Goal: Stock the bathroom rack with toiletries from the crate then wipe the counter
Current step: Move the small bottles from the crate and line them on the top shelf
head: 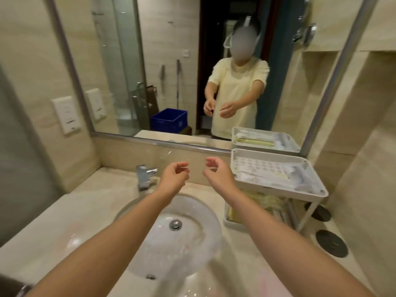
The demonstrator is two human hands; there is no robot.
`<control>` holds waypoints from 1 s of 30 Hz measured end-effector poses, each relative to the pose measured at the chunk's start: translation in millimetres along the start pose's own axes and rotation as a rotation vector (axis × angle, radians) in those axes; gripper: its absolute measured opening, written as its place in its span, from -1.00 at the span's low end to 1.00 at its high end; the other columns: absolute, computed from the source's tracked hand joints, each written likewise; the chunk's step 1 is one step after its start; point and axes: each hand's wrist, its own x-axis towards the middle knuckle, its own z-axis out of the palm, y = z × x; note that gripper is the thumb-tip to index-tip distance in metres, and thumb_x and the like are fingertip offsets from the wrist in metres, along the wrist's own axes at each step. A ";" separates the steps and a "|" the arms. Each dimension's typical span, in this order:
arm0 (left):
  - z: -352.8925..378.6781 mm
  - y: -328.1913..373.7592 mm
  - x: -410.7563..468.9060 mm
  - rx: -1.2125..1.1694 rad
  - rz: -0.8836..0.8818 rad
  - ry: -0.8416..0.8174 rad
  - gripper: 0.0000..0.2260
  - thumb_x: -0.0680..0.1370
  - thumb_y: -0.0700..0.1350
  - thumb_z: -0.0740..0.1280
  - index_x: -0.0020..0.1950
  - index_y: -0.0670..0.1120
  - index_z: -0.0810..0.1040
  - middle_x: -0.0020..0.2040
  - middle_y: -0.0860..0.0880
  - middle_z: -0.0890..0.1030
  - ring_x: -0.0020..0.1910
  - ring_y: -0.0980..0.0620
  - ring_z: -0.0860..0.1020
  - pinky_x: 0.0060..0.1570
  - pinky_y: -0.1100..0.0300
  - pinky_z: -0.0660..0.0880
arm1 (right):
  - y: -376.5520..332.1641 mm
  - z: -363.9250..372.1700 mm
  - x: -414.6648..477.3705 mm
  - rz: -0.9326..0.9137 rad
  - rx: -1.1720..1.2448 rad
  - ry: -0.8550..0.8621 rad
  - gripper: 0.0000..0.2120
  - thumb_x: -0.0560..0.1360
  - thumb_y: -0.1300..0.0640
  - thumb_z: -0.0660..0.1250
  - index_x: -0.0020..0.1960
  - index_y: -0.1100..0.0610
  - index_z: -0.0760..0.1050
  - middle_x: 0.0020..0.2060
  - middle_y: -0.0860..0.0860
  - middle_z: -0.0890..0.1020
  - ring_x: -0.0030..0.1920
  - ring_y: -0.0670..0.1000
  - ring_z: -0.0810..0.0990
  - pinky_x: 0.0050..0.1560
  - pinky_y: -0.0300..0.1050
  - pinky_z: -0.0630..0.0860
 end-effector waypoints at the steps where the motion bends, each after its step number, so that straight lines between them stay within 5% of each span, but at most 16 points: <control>1: -17.1 -4.4 -10.3 0.001 -0.013 0.032 -0.66 0.52 -0.35 0.24 0.27 -0.12 0.48 0.04 -0.05 0.59 -0.03 0.03 0.56 -0.07 0.19 0.48 | -5.6 14.2 -9.3 -0.014 -0.001 -0.030 -0.63 0.47 0.19 0.33 0.26 -0.01 0.47 0.07 -0.11 0.55 -0.03 -0.18 0.53 -0.12 -0.31 0.43; 9: -156.2 -46.3 -116.8 0.013 -0.104 0.277 -0.69 0.52 -0.33 0.25 0.24 -0.13 0.49 0.01 -0.05 0.59 -0.05 0.04 0.54 -0.08 0.17 0.48 | -46.1 128.4 -107.5 -0.094 -0.020 -0.340 -0.69 0.44 0.20 0.37 0.16 0.00 0.53 0.06 -0.04 0.61 -0.01 0.00 0.61 0.03 -0.09 0.54; 15: -240.3 -83.2 -209.0 0.031 -0.193 0.466 -0.69 0.53 -0.34 0.24 0.24 -0.13 0.49 -0.01 -0.03 0.57 -0.10 0.04 0.53 -0.15 0.22 0.47 | -67.3 212.2 -190.1 -0.144 -0.046 -0.568 -0.61 0.41 0.20 0.37 0.23 0.02 0.51 0.05 -0.09 0.57 0.04 -0.04 0.57 -0.03 -0.19 0.48; 20: -296.2 -111.0 -288.6 0.021 -0.243 0.659 -0.72 0.54 -0.31 0.25 0.23 -0.15 0.51 0.00 -0.08 0.59 -0.07 -0.02 0.56 0.04 0.05 0.52 | -87.4 271.8 -260.9 -0.226 -0.044 -0.716 -0.60 0.39 0.20 0.39 0.22 0.02 0.51 0.07 -0.07 0.57 0.03 -0.06 0.56 0.02 -0.19 0.51; 25: -342.3 -132.7 -362.4 0.006 -0.270 0.802 -0.74 0.55 -0.33 0.25 0.21 -0.17 0.51 -0.13 -0.03 0.57 -0.23 0.08 0.53 -0.21 0.26 0.46 | -110.0 319.7 -328.2 -0.303 -0.031 -0.860 -0.59 0.36 0.20 0.40 0.21 0.06 0.53 0.04 -0.03 0.60 0.01 -0.04 0.59 0.12 -0.09 0.53; 30: -374.0 -148.3 -425.8 -0.030 -0.311 0.940 -0.73 0.55 -0.37 0.22 0.24 -0.23 0.49 -0.05 -0.10 0.56 -0.25 0.11 0.51 -0.27 0.32 0.42 | -126.0 354.2 -386.0 -0.374 -0.049 -1.002 -0.58 0.38 0.16 0.39 0.23 0.01 0.52 0.05 -0.09 0.59 0.04 -0.12 0.55 0.05 -0.21 0.45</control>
